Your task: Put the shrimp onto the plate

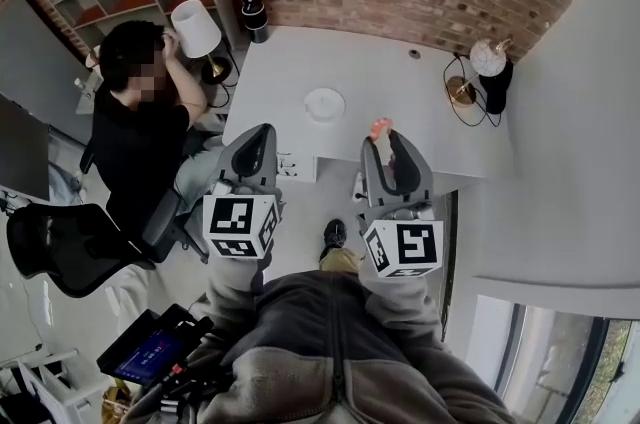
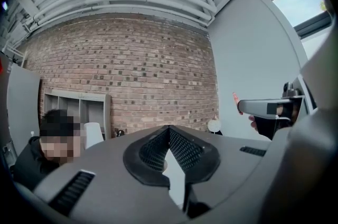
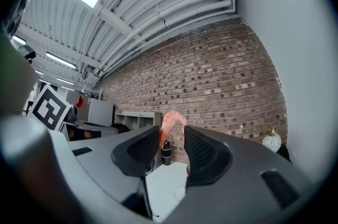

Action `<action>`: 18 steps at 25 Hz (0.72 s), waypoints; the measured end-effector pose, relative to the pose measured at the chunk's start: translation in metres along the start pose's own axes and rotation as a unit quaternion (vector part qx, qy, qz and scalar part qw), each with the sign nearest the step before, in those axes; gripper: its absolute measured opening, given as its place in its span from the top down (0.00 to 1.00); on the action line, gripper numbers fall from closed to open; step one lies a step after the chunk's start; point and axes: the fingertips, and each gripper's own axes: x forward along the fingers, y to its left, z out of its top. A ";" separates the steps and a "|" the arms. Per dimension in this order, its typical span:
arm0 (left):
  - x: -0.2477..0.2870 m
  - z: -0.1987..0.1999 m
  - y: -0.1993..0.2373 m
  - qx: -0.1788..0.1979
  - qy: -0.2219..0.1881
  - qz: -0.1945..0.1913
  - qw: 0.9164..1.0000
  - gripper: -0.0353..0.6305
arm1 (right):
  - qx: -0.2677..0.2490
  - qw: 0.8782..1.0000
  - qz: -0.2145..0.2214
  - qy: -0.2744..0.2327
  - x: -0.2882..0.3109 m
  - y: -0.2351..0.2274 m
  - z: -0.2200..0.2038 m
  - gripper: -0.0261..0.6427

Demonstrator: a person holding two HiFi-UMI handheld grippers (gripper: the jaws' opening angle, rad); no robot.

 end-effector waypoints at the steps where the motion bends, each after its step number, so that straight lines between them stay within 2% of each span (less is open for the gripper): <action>1: 0.011 0.001 -0.001 -0.001 0.001 -0.001 1.000 0.94 | -0.002 1.000 0.002 0.000 0.008 -0.007 0.000 0.74; 10: 0.106 0.022 -0.006 0.010 -0.002 -0.002 1.000 0.94 | 0.007 1.000 0.004 -0.001 0.075 -0.072 0.001 0.74; 18: 0.171 0.030 -0.022 0.024 0.004 -0.010 1.000 0.94 | 0.015 1.000 0.003 -0.004 0.111 -0.123 -0.003 0.74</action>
